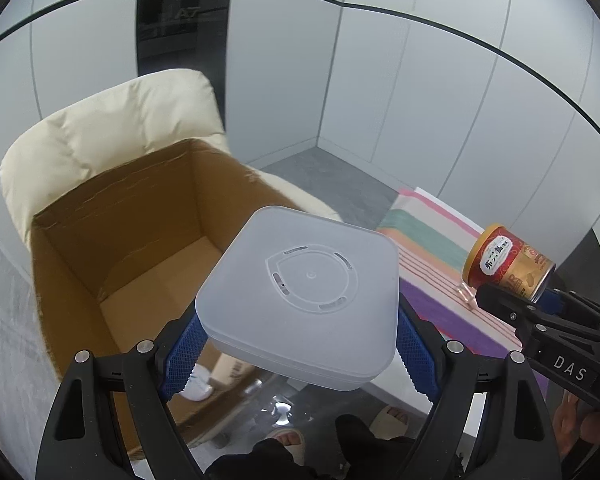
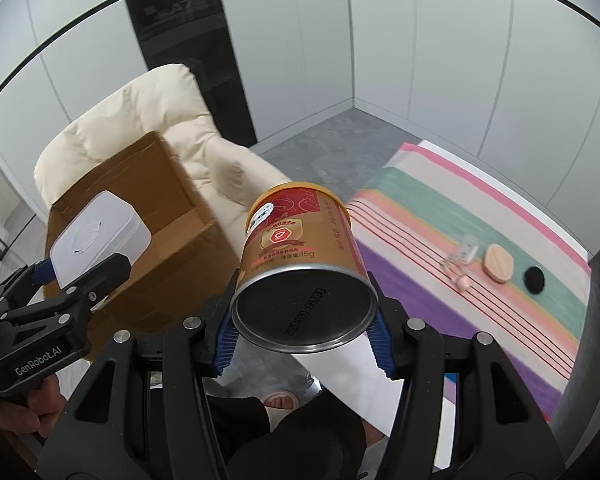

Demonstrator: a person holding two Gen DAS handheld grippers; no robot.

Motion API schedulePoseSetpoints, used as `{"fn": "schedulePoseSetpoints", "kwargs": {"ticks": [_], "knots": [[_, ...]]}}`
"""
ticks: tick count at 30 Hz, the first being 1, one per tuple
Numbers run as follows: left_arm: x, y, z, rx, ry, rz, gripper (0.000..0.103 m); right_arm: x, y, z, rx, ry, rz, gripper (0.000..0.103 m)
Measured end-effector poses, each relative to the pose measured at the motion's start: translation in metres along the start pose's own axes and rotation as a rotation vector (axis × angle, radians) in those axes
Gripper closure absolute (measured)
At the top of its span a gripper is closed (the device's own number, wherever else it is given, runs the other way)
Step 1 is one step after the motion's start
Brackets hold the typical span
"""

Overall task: Organize objects
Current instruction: 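Open the left tool over the box while the right tool releases the can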

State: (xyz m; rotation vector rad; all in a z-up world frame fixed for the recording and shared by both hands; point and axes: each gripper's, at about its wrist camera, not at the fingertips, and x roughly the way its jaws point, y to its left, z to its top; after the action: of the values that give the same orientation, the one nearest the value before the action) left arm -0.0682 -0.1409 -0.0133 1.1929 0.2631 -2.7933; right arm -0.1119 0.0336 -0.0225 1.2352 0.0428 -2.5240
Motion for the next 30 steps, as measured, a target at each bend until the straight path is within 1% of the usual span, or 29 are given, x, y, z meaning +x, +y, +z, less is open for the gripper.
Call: {"fn": "schedulePoseSetpoints", "kwargs": {"ticks": [18, 20, 22, 23, 24, 25, 27, 30], "knots": [[-0.016, 0.084, -0.010, -0.101, 0.002, 0.116, 0.016, 0.030, 0.094, 0.014, -0.129, 0.011, 0.107, 0.046], [-0.017, 0.092, -0.011, -0.099, -0.002, 0.147, 0.014, 0.033, 0.105, 0.015, -0.146, 0.013, 0.115, 0.046], [-0.017, 0.098, -0.013, -0.097, -0.003, 0.180, 0.015, 0.037, 0.115, 0.016, -0.161, 0.014, 0.122, 0.046], [-0.018, 0.101, -0.015, -0.100, -0.004, 0.185, 0.015, 0.038, 0.119, 0.016, -0.169, 0.016, 0.128, 0.046], [-0.020, 0.105, -0.016, -0.105, -0.004, 0.188, 0.013, 0.039, 0.123, 0.017, -0.174, 0.016, 0.132, 0.046], [-0.021, 0.108, -0.017, -0.110, -0.006, 0.191, 0.007, 0.041, 0.128, 0.017, -0.181, 0.017, 0.136, 0.046], [-0.025, 0.115, -0.018, -0.119, -0.016, 0.208, 0.000, 0.042, 0.135, 0.017, -0.191, 0.018, 0.143, 0.046], [-0.030, 0.127, -0.021, -0.130, -0.015, 0.226, 0.000, 0.046, 0.149, 0.018, -0.208, 0.022, 0.151, 0.046]]}}
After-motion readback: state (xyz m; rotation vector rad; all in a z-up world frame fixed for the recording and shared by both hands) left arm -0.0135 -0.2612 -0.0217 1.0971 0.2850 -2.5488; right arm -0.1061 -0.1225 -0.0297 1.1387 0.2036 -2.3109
